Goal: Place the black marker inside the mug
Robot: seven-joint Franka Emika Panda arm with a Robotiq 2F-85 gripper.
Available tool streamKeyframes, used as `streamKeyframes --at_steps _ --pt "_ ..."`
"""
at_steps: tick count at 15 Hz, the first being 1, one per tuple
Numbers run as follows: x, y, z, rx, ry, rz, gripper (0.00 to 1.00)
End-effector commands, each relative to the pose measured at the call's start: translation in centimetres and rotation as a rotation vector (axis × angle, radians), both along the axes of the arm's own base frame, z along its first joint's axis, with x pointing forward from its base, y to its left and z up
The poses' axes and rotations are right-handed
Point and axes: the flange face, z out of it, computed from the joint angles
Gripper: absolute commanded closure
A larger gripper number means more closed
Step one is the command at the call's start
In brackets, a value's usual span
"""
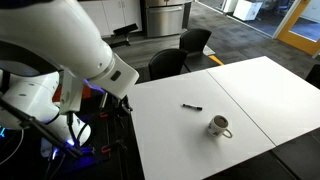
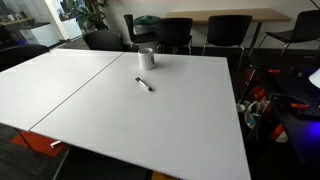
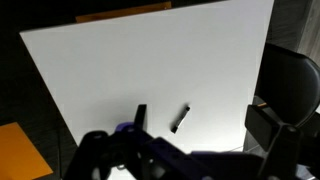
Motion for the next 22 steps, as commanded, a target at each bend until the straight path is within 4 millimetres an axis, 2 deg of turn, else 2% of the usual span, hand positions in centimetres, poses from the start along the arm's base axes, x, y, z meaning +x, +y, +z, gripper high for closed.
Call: streamKeyframes --at_steps 1,6,14,18,21,22 --pt "2.0 2.3 -1.2 -0.044 -0.031 -0.072 0.0" --pt "5.2 7.0 -3.5 -0.122 -0.057 -0.162 0.0" --pt "13.1 13.7 -6.7 -0.19 -0.044 -0.307 0.0" --pt "16.5 15.6 -8.8 -0.2 -0.028 -0.355 0.0" --pt "18.5 16.1 -10.2 -0.213 -0.014 -0.373 0.0" --pt "16.6 16.1 -9.5 -0.203 -0.011 -0.348 0.0"
